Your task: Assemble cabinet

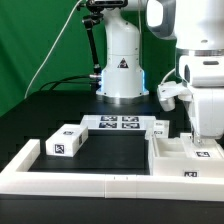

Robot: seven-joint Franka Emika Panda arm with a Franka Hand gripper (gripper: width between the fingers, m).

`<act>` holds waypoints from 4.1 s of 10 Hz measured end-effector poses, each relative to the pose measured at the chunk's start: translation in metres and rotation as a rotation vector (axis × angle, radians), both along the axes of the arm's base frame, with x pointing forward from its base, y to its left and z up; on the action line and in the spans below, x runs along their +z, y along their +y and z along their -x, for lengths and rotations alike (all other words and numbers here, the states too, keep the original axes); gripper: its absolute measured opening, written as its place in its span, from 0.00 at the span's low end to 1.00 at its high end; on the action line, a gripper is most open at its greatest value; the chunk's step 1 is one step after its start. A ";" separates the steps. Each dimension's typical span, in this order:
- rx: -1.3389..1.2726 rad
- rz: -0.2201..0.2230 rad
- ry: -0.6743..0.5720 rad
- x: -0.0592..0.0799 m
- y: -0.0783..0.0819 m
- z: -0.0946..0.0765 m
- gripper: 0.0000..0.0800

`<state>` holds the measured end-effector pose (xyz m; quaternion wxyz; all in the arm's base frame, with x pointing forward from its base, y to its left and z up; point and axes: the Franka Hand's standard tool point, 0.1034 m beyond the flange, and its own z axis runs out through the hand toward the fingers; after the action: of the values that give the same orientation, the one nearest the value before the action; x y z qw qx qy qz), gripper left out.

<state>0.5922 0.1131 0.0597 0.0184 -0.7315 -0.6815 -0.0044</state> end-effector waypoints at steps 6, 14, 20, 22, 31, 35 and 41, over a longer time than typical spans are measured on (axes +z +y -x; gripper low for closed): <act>0.003 -0.001 -0.021 0.006 -0.001 0.005 0.78; -0.032 0.032 -0.030 0.027 -0.013 0.074 1.00; -0.082 0.027 -0.021 0.014 -0.024 0.103 1.00; -0.093 0.020 -0.028 0.012 -0.025 0.087 1.00; -0.101 0.003 -0.045 0.000 -0.027 0.166 1.00; -0.111 -0.032 -0.078 -0.013 -0.031 0.194 1.00; -0.122 -0.075 -0.065 -0.037 -0.026 0.224 1.00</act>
Offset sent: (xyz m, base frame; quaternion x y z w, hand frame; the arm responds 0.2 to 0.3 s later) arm -0.0070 -0.0023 0.0065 -0.0177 0.0001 -0.0069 0.9998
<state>0.3684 0.0869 0.0224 0.0234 -0.7701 -0.6352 -0.0546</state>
